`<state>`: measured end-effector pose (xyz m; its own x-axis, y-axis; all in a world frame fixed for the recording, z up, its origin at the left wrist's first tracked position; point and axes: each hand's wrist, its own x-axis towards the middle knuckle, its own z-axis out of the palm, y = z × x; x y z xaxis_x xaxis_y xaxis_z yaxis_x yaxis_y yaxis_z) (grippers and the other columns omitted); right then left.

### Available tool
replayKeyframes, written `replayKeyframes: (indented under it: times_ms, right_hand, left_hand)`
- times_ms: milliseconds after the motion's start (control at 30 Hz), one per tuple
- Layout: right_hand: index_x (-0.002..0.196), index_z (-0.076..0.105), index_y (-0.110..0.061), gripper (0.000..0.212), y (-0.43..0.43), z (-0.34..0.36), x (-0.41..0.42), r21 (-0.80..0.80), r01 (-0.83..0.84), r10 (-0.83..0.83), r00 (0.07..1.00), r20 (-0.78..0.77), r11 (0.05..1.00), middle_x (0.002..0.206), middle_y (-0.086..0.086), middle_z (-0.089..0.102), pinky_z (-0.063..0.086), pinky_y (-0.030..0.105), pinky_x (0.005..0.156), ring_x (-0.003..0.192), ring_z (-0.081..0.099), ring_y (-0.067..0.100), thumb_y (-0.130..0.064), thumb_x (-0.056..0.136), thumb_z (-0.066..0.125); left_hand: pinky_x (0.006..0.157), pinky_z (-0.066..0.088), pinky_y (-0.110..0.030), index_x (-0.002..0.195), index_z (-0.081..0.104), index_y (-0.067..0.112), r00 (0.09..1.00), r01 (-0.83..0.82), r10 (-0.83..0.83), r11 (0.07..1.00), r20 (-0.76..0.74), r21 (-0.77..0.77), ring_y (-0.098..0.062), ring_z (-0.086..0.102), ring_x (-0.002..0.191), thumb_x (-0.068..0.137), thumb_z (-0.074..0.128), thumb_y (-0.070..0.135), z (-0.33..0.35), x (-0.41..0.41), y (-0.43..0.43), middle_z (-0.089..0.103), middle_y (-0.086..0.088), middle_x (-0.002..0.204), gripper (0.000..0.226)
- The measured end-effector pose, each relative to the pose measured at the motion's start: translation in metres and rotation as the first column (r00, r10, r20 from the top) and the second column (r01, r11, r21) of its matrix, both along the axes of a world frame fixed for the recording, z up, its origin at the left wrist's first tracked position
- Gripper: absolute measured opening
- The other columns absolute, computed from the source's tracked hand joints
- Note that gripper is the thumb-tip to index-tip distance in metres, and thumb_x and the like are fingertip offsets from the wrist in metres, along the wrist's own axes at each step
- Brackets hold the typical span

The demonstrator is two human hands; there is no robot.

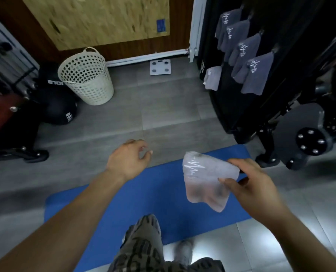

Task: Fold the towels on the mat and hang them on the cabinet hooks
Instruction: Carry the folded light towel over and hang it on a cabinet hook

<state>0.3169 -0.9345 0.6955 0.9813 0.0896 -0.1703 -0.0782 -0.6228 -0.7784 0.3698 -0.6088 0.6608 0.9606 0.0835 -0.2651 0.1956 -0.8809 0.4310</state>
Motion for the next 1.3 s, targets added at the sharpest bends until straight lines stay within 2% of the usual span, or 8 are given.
replayKeyframes:
  times_ms: [267, 400, 533, 800, 933, 1033, 1200, 1300]
  right_hand:
    - [0.101, 0.053, -0.053, 0.035, 0.003, -0.008, 0.120, -0.024, 0.129, -0.129, 0.991, 0.022, 0.991, 0.108, -0.023, 0.054, 0.046, 0.009, 0.069, 0.089, 0.059, -0.002, -0.029, 0.086, 0.073]
    - [0.106, 0.062, -0.039, 0.028, 0.017, -0.019, 0.218, -0.035, 0.197, -0.195, 0.980, 0.046, 0.980, 0.105, -0.023, 0.055, 0.047, 0.016, 0.072, 0.096, 0.058, 0.000, -0.023, 0.086, 0.073]
    - [0.100, 0.066, -0.045, 0.037, 0.036, -0.016, 0.324, -0.008, 0.307, -0.307, 0.951, 0.042, 0.952, 0.103, -0.022, 0.057, 0.046, 0.011, 0.075, 0.097, 0.059, 0.000, -0.010, 0.087, 0.070]
    - [0.101, 0.060, -0.066, 0.066, 0.032, 0.048, 0.471, 0.049, 0.483, -0.485, 0.871, 0.077, 0.874, 0.109, -0.026, 0.063, 0.050, 0.013, 0.081, 0.099, 0.064, 0.000, -0.004, 0.084, 0.075]
    - [0.109, 0.066, -0.047, 0.046, -0.003, 0.089, 0.516, 0.166, 0.558, -0.572, 0.819, 0.050, 0.813, 0.103, -0.009, 0.073, 0.059, 0.046, 0.083, 0.089, 0.071, 0.018, -0.008, 0.087, 0.074]
    - [0.113, 0.068, -0.035, 0.036, -0.032, 0.120, 0.542, 0.232, 0.537, -0.563, 0.824, 0.060, 0.811, 0.098, 0.006, 0.074, 0.054, 0.068, 0.075, 0.087, 0.066, 0.051, -0.008, 0.090, 0.070]
    - [0.118, 0.067, -0.023, 0.034, -0.090, 0.172, 0.573, 0.316, 0.455, -0.514, 0.848, 0.131, 0.833, 0.108, 0.005, 0.073, 0.061, 0.037, 0.079, 0.100, 0.071, 0.022, -0.009, 0.088, 0.065]
    - [0.123, 0.065, -0.016, 0.038, -0.123, 0.194, 0.581, 0.416, 0.384, -0.486, 0.857, 0.170, 0.824, 0.113, 0.009, 0.071, 0.061, 0.036, 0.072, 0.096, 0.071, 0.025, -0.004, 0.087, 0.059]
  left_hand:
    - [0.091, 0.054, -0.042, 0.123, 0.063, 0.023, 0.992, 0.123, -0.123, 0.992, -0.009, 0.015, -0.024, 0.064, 0.102, 0.095, 0.057, 0.048, -0.028, 0.155, -0.008, 0.065, -0.003, 0.117, 0.037]
    - [0.088, 0.055, -0.042, 0.117, 0.067, 0.023, 0.974, 0.224, -0.225, 0.974, 0.035, 0.027, -0.027, 0.067, 0.101, 0.083, 0.046, 0.058, -0.042, 0.281, -0.003, 0.069, -0.005, 0.113, 0.052]
    - [0.091, 0.052, -0.037, 0.121, 0.065, 0.024, 0.911, 0.410, -0.412, 0.909, 0.004, 0.079, -0.028, 0.065, 0.109, 0.094, 0.055, 0.050, -0.039, 0.436, -0.001, 0.068, -0.004, 0.120, 0.040]
    - [0.090, 0.055, -0.039, 0.117, 0.067, 0.029, 0.757, 0.651, -0.646, 0.737, 0.097, -0.179, -0.012, 0.065, 0.101, 0.094, 0.058, 0.049, 0.035, 0.645, -0.071, 0.065, 0.009, 0.112, 0.032]
    - [0.091, 0.055, -0.028, 0.107, 0.073, 0.028, 0.623, 0.659, -0.779, 0.482, 0.061, -0.577, 0.000, 0.068, 0.096, 0.093, 0.070, 0.034, 0.097, 0.693, -0.145, 0.073, 0.012, 0.100, 0.015]
    - [0.095, 0.055, -0.027, 0.111, 0.072, 0.025, 0.447, 0.683, -0.889, 0.268, 0.099, -0.679, -0.005, 0.069, 0.103, 0.095, 0.069, 0.028, 0.142, 0.711, -0.195, 0.074, 0.006, 0.107, 0.016]
    - [0.109, 0.046, -0.026, 0.138, 0.057, 0.017, 0.215, 0.765, -0.946, 0.010, 0.241, -0.644, 0.003, 0.055, 0.126, 0.092, 0.071, 0.010, 0.202, 0.728, -0.271, 0.062, 0.005, 0.136, 0.048]
    - [0.112, 0.041, -0.023, 0.151, 0.040, 0.021, 0.078, 0.757, -0.969, -0.095, 0.234, -0.647, 0.007, 0.041, 0.138, 0.093, 0.070, 0.008, 0.231, 0.737, -0.308, 0.047, 0.006, 0.152, 0.067]
